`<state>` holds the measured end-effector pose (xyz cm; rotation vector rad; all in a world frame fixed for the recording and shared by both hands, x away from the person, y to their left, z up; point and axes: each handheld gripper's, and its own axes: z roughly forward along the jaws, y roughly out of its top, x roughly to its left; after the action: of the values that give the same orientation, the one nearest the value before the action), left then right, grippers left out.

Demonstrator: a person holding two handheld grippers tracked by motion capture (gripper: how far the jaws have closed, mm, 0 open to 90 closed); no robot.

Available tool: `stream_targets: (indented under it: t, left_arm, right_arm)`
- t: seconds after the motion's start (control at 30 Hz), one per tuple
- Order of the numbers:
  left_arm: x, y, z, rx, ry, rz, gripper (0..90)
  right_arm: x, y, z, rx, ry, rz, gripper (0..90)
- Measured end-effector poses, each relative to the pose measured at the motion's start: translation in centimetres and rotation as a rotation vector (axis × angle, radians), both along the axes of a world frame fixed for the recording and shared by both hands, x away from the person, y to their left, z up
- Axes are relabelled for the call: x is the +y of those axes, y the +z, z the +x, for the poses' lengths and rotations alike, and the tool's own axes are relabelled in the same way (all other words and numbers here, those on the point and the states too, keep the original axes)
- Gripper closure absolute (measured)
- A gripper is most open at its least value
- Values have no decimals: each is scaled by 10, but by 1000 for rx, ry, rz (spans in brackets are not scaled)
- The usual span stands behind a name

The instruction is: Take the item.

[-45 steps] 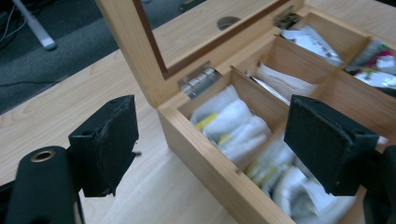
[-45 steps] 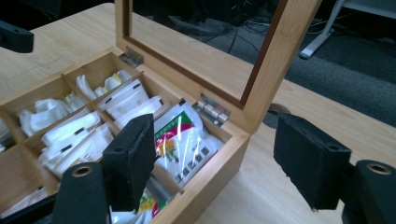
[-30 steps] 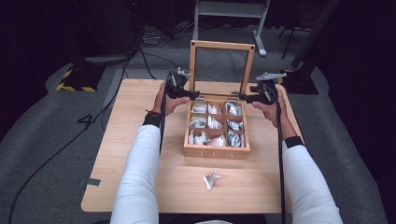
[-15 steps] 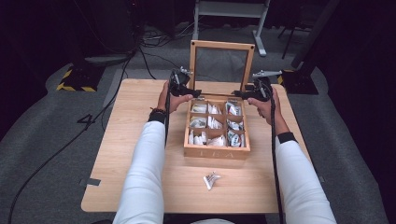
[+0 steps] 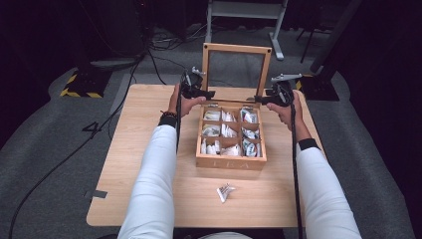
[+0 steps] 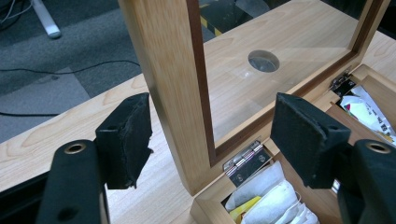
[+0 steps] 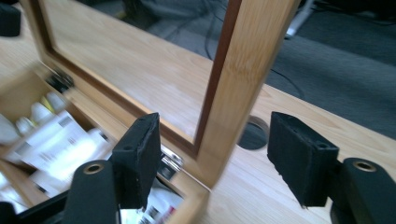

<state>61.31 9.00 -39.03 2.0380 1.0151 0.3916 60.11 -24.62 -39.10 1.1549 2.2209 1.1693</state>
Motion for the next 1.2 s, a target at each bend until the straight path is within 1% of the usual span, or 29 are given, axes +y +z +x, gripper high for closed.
stream_targets:
  t: [0.03, 0.07, 0.1, 0.17, 0.23, 0.3, 0.33, 0.4, 0.47, 0.57, 0.6, 0.63, 0.7, 0.77, 0.87, 0.9, 0.97, 1.0, 1.1, 1.2]
  left_arm:
    - [-1, 0, 1, 2, -4, 10, 302]
    - [-2, 1, 2, 7, -5, 17, 330]
    - [-4, 1, 3, 3, 1, 28, 342]
    - [-7, 0, 5, -5, 3, 36, 348]
    - [-7, 0, 7, 9, 1, 30, 348]
    - [-6, 2, 8, 14, -1, 16, 359]
    - [-5, 3, 9, 16, -3, 12, 365]
    - [-5, 5, 9, 14, -7, 14, 366]
    - [-4, 7, 8, 11, -8, 1, 371]
    - [-2, 12, 4, 0, 7, -34, 370]
    - [-2, 15, 2, -5, 8, -43, 373]
    - [-2, 16, 1, -8, 6, -38, 374]
    - [-3, 18, -3, -17, 0, -13, 375]
    - [-1, 19, -6, -19, -2, -24, 381]
    - [1, 21, -12, -22, 1, -50, 391]
    - [1, 21, -14, -22, 3, -53, 390]
    - [1, 22, -18, -33, -6, -38, 392]
    - [1, 22, -20, -32, -7, -44, 397]
    - [4, 26, -27, -48, -15, -60, 421]
    - [7, 34, -33, -72, -27, -97, 446]
  right_arm:
    - [1, 0, 1, 5, 3, 21, 349]
    - [3, 0, 2, 2, 2, 22, 348]
    - [5, 1, 3, 0, 3, 18, 345]
    - [10, 1, 6, 3, 0, 1, 335]
    - [12, -1, 9, 15, -6, 7, 335]
    - [14, -1, 12, 20, -6, 11, 333]
    - [15, -1, 13, 18, -6, 7, 333]
    - [16, 0, 13, 22, -10, 16, 337]
    - [15, 1, 13, 22, -12, 11, 368]
    - [8, 3, 11, 39, -5, 48, 408]
    - [7, 4, 10, 38, 2, 56, 411]
    - [6, 4, 9, 44, 4, 64, 416]
    - [6, 5, 7, 33, 6, 67, 416]
    - [6, 6, 4, 19, 8, 67, 412]
    - [4, 6, -1, 11, 12, 105, 397]
    - [4, 6, -2, 5, 11, 106, 397]
    - [3, 6, -5, -3, 11, 104, 402]
    - [3, 6, -7, -6, 15, 106, 413]
    - [0, 9, -10, -12, 26, 117, 463]
    - [-3, 14, -15, -31, 38, 133, 497]
